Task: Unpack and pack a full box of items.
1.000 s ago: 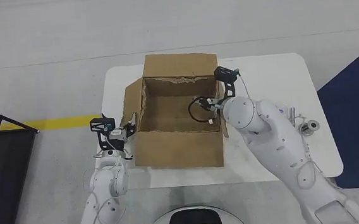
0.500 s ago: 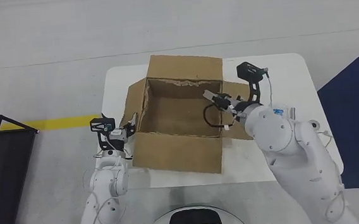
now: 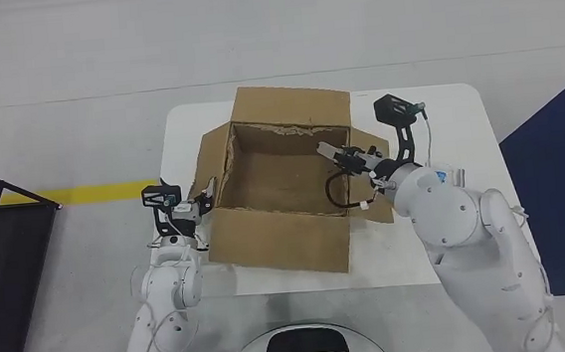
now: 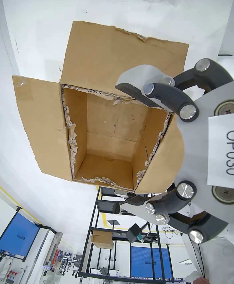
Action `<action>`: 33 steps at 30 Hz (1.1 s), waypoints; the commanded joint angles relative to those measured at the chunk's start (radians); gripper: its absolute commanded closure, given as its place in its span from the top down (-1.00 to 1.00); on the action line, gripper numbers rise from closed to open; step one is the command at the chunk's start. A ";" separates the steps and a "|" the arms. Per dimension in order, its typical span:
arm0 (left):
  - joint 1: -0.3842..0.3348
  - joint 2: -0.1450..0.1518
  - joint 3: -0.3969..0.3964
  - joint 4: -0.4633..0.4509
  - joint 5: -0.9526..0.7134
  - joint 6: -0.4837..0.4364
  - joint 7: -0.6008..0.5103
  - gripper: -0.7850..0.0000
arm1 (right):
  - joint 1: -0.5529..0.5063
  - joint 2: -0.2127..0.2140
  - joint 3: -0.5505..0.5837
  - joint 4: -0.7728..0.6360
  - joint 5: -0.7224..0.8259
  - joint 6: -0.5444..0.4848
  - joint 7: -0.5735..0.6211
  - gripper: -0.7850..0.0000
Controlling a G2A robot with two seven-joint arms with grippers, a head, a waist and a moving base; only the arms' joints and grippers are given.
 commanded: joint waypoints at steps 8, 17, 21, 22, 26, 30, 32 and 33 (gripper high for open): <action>0.000 0.000 0.000 0.000 0.000 0.000 0.000 1.00 | 0.000 0.000 0.000 0.000 0.000 -0.002 0.000 1.00; 0.000 0.000 0.000 0.000 0.000 0.000 0.000 1.00 | 0.000 0.000 0.000 0.000 0.000 -0.002 0.000 1.00; 0.000 0.000 0.000 0.000 0.000 0.000 0.000 1.00 | 0.000 0.000 0.020 0.036 0.007 0.004 -0.011 1.00; 0.000 0.000 0.000 0.000 0.000 0.000 0.000 1.00 | 0.004 0.001 0.027 0.043 0.009 0.013 -0.003 1.00; 0.000 0.000 0.000 0.000 0.000 0.000 0.000 1.00 | -0.021 0.010 0.099 0.069 0.006 0.036 0.034 1.00; 0.000 0.000 0.000 0.000 0.000 0.000 0.000 1.00 | -0.126 0.017 0.229 0.080 0.070 0.029 0.022 1.00; 0.000 0.000 0.000 0.000 0.000 0.000 0.000 1.00 | -0.201 0.019 0.294 0.088 0.104 0.009 -0.015 1.00; 0.000 0.000 0.000 0.000 0.000 0.000 0.000 1.00 | -0.239 0.019 0.323 0.090 0.122 -0.010 -0.037 1.00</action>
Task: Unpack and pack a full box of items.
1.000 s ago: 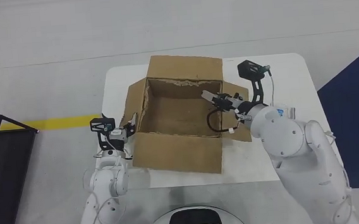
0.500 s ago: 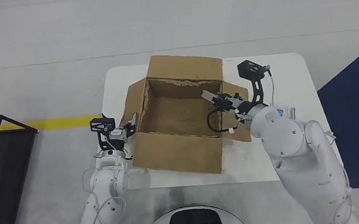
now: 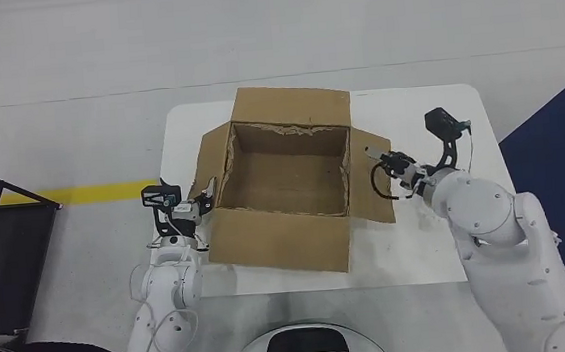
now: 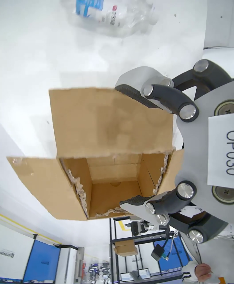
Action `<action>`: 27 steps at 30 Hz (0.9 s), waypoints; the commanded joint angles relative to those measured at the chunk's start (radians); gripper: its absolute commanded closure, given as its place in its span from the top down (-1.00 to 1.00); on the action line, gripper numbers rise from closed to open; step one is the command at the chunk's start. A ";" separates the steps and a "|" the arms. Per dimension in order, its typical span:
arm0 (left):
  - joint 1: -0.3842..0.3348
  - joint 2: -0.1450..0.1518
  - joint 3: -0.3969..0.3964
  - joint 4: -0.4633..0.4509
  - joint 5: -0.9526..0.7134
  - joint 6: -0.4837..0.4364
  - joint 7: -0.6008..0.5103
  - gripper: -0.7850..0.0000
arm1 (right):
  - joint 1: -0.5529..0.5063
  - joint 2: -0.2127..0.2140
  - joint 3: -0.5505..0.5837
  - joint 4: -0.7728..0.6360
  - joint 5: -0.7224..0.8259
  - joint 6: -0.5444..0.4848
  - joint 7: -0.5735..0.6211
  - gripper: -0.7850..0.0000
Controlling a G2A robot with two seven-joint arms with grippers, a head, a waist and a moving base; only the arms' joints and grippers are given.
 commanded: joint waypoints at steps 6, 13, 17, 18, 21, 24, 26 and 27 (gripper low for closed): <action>0.000 0.000 0.000 0.000 0.000 0.000 0.000 1.00 | -0.125 0.001 0.091 0.001 0.054 -0.065 -0.065 1.00; 0.000 0.000 0.000 0.000 0.000 0.000 0.000 1.00 | -0.127 0.001 0.093 0.008 0.055 -0.073 -0.072 1.00; 0.000 0.000 0.000 0.000 0.000 0.000 0.000 1.00 | -0.183 0.009 0.218 0.078 0.091 -0.156 -0.065 1.00; 0.000 0.000 0.000 0.000 0.000 0.000 0.000 1.00 | -0.198 0.011 0.269 0.103 0.112 -0.171 -0.066 1.00; 0.000 0.000 0.000 0.000 0.000 0.000 0.000 1.00 | -0.247 0.015 0.418 0.180 0.191 -0.236 -0.070 1.00; 0.000 0.000 0.000 0.000 0.000 0.000 0.000 1.00 | -0.287 0.018 0.524 0.249 0.242 -0.306 -0.072 0.51; 0.000 0.000 0.000 0.000 0.000 0.000 0.000 1.00 | -0.300 0.022 0.552 0.288 0.209 -0.319 -0.079 0.06; 0.000 0.000 0.000 0.000 0.000 0.000 0.000 1.00 | -0.297 0.024 0.553 0.304 0.184 -0.317 -0.083 0.01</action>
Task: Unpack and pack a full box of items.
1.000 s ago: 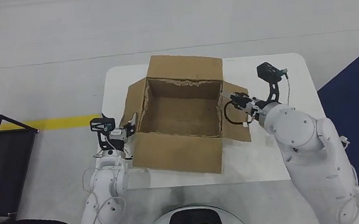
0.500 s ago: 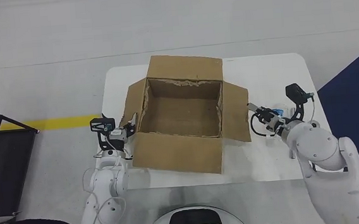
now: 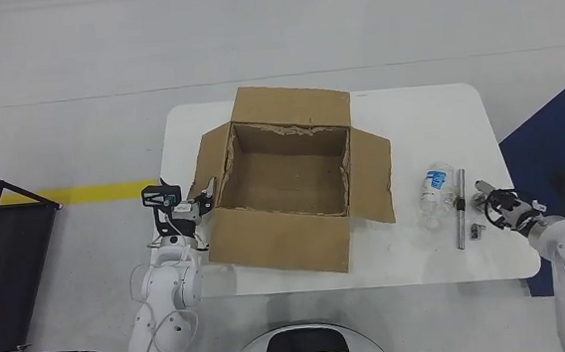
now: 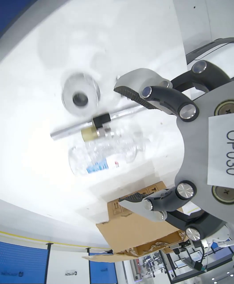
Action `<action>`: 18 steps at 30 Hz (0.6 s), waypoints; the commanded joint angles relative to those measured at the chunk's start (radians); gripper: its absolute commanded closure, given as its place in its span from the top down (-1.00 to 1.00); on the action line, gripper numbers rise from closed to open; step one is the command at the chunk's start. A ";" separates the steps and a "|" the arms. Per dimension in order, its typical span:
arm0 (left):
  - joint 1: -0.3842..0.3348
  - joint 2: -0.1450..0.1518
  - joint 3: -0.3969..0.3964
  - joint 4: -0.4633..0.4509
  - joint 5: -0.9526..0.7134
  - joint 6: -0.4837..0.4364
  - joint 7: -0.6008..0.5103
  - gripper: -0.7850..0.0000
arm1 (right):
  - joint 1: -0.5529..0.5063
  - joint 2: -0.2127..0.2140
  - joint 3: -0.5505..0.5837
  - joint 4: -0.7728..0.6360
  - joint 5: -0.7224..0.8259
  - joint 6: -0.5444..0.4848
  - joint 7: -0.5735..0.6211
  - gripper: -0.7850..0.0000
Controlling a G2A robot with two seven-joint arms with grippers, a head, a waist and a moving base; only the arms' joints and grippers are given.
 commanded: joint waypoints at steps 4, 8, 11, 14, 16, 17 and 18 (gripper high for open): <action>0.000 0.000 0.000 0.000 0.000 0.000 0.000 1.00 | 0.021 0.011 -0.041 0.068 -0.146 -0.005 -0.005 -0.06; 0.000 0.000 0.000 0.000 0.000 0.000 0.000 1.00 | 0.033 0.014 -0.084 0.094 -0.217 -0.016 -0.017 -0.19; 0.000 0.000 0.000 0.000 0.000 0.000 0.000 1.00 | 0.031 0.015 -0.099 0.107 -0.243 -0.035 -0.021 -0.22; 0.000 0.000 0.000 0.000 0.000 0.000 0.000 1.00 | 0.014 0.016 -0.103 0.113 -0.267 -0.073 -0.031 -0.22; 0.000 0.000 0.000 0.000 0.000 0.000 0.000 1.00 | 0.004 0.017 -0.106 0.120 -0.281 -0.089 -0.039 -0.24; 0.000 0.000 0.000 0.000 0.000 0.000 0.000 1.00 | 0.002 0.017 -0.109 0.123 -0.288 -0.096 -0.041 -0.24; 0.000 0.000 0.000 0.000 0.000 0.000 0.000 1.00 | -0.002 0.018 -0.116 0.124 -0.293 -0.119 -0.031 -0.24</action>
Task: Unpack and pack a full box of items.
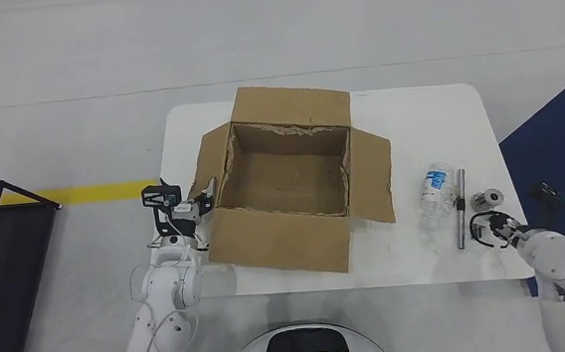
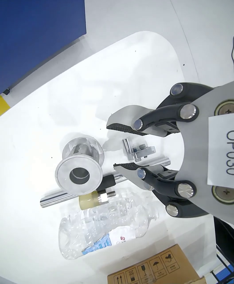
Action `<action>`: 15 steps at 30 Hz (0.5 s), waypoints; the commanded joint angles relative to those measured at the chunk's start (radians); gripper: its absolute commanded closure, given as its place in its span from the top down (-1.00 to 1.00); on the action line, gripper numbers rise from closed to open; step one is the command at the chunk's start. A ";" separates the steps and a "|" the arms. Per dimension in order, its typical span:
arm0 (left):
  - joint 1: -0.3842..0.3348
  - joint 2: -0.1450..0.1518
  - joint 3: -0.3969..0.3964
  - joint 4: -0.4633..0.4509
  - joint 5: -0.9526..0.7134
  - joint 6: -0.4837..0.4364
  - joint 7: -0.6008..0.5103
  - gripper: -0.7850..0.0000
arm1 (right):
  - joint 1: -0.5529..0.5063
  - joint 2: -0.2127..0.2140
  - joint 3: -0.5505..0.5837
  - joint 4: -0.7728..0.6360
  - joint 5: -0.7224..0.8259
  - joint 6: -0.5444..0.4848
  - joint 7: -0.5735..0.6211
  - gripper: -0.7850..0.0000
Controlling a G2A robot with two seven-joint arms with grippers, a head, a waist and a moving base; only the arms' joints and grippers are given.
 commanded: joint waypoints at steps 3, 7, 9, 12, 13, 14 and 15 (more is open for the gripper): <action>0.000 0.000 0.000 0.000 0.000 0.000 0.000 1.00 | -0.010 0.003 -0.008 0.007 -0.016 -0.062 0.020 -0.26; 0.000 0.000 0.000 0.000 0.000 0.000 0.000 1.00 | -0.010 0.004 -0.023 0.009 -0.042 -0.068 0.022 -0.30; 0.000 0.000 0.000 0.000 0.000 0.000 0.000 1.00 | -0.008 0.004 -0.028 0.012 -0.053 -0.066 0.025 -0.32; 0.000 0.000 0.000 0.000 0.000 0.000 0.000 1.00 | -0.007 0.005 -0.033 0.021 -0.063 -0.073 0.036 -0.33; 0.000 0.000 0.000 0.000 0.000 0.000 0.000 1.00 | -0.007 0.006 -0.034 0.024 -0.065 -0.081 0.041 -0.32; 0.000 0.000 0.000 0.000 0.000 0.000 0.000 1.00 | -0.007 0.006 -0.034 0.027 -0.069 -0.085 0.041 -0.32; 0.000 0.000 0.000 0.000 0.000 0.000 0.000 1.00 | -0.007 0.007 -0.037 0.029 -0.073 -0.087 0.043 -0.30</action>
